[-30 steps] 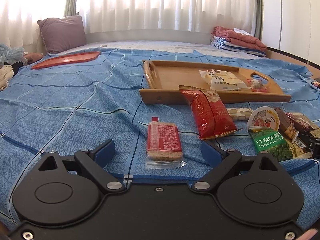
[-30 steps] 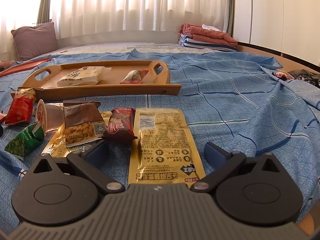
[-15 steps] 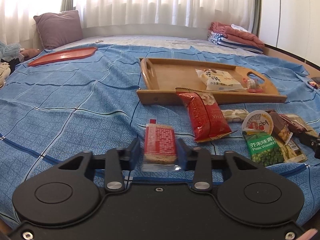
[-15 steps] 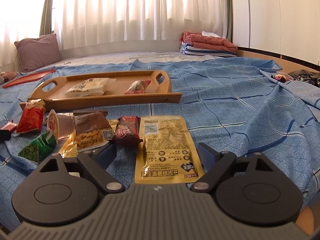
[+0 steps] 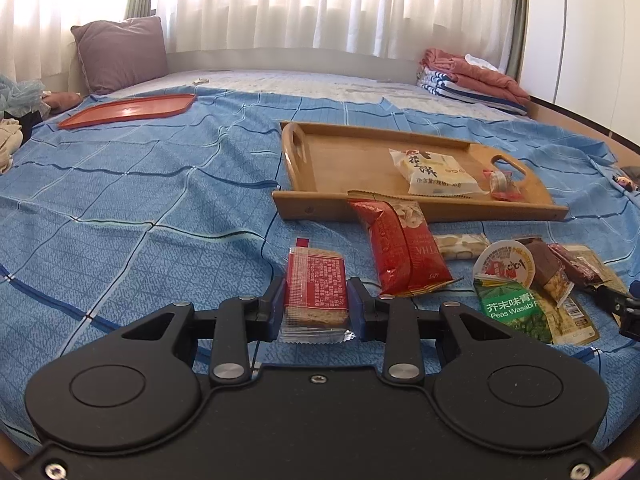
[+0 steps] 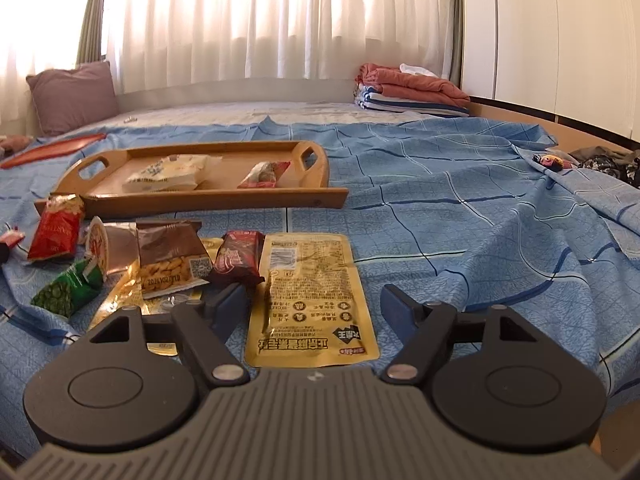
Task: Organize snacks
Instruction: 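Grasp the red-and-white cake with the left gripper while the right grasps the yellow packet, then lower both held snacks onto the wooden tray and open both grippers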
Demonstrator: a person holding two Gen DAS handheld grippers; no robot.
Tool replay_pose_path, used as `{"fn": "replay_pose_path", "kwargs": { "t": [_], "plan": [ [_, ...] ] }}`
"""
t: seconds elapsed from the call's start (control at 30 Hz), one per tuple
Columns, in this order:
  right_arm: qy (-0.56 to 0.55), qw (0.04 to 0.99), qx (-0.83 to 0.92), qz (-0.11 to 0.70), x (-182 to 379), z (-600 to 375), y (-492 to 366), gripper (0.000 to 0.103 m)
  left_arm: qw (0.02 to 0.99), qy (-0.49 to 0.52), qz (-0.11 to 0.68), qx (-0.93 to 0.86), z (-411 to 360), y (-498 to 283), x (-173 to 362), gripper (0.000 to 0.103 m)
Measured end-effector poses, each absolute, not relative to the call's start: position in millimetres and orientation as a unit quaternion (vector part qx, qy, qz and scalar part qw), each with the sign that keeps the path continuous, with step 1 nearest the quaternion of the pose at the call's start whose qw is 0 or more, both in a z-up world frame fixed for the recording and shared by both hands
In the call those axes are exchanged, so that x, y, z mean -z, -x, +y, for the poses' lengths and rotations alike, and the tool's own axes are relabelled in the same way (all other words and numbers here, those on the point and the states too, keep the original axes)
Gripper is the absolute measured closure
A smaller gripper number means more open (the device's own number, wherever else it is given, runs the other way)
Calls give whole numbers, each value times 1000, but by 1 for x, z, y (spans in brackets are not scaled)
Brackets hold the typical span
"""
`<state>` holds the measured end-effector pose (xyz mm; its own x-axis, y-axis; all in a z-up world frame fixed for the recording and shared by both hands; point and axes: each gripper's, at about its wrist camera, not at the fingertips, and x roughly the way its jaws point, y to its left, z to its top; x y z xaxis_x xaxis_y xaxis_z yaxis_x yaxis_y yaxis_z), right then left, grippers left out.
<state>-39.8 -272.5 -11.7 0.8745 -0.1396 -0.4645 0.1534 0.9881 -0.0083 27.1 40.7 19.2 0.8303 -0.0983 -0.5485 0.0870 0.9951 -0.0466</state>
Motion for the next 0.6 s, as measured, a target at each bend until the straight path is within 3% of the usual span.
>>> {"fn": "replay_pose_path", "kwargs": {
  "t": [0.1, 0.17, 0.6],
  "plan": [
    [-49, 964, 74, 250, 12, -278, 33, 27, 957, 8, 286, 43, 41, -30, -23, 72],
    [-64, 963, 73, 253, 10, -282, 30, 36, 959, 10, 282, 41, 41, -31, -26, 72],
    [-103, 962, 118, 225, -10, -307, 40, 38, 965, 6, 261, 29, 48, -58, -49, 72]
  ]
}}
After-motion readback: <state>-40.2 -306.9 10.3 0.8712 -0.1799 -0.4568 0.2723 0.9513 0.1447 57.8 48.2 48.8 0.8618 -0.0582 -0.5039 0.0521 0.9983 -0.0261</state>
